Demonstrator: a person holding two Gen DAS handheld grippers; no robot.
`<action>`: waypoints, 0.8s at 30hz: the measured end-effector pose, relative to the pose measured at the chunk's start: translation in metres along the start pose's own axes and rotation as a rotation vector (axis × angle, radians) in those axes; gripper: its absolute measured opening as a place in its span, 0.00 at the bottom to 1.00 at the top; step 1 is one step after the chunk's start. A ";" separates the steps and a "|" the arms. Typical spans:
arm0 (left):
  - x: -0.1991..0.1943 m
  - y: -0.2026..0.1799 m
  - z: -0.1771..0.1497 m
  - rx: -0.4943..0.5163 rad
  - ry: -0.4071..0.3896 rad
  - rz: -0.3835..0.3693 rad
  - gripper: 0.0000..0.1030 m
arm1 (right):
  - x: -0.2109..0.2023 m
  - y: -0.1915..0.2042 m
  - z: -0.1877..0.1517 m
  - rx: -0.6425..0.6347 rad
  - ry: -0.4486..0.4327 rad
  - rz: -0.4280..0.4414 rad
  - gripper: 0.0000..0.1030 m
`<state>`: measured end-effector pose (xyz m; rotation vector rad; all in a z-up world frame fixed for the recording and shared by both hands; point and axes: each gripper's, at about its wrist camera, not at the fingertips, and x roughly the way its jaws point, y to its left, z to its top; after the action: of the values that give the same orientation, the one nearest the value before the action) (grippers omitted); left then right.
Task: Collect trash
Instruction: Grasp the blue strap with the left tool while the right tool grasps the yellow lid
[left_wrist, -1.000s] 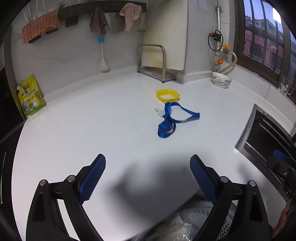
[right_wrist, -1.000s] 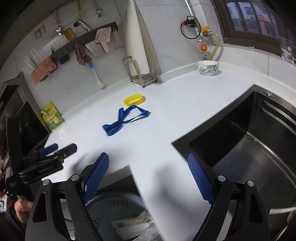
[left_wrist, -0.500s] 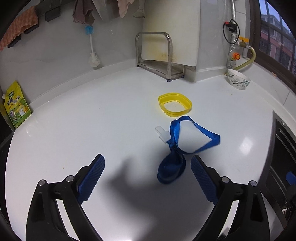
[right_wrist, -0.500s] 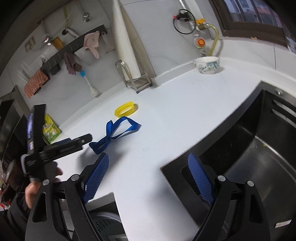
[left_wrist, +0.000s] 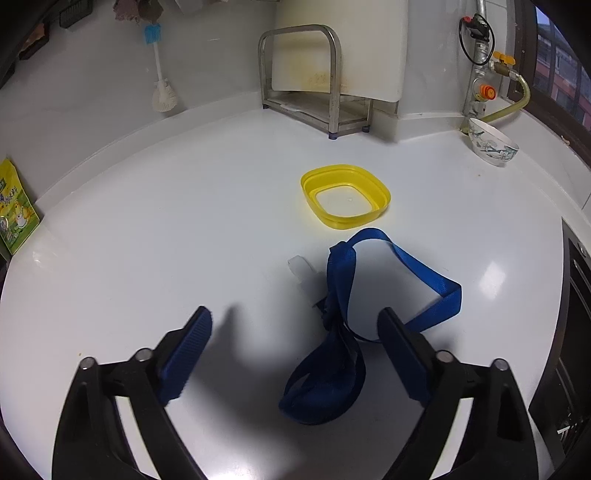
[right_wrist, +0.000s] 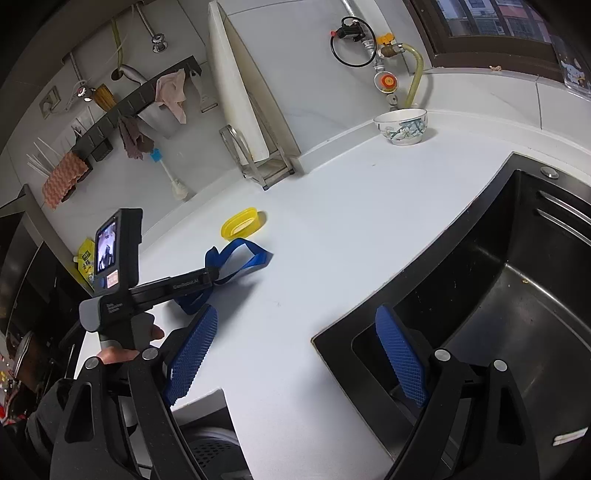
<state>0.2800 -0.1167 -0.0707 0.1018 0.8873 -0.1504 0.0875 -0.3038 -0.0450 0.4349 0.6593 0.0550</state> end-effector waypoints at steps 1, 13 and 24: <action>0.001 0.000 0.000 0.001 0.005 -0.001 0.70 | 0.000 0.000 0.001 -0.001 -0.002 -0.003 0.81; 0.000 0.011 0.005 0.016 0.010 -0.059 0.12 | 0.023 0.034 0.026 -0.092 0.028 -0.026 0.81; -0.002 0.080 0.024 0.033 -0.058 0.020 0.12 | 0.112 0.089 0.068 -0.271 0.148 -0.030 0.81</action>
<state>0.3112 -0.0415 -0.0518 0.1370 0.8261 -0.1485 0.2250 -0.2274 -0.0254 0.1602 0.7916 0.1479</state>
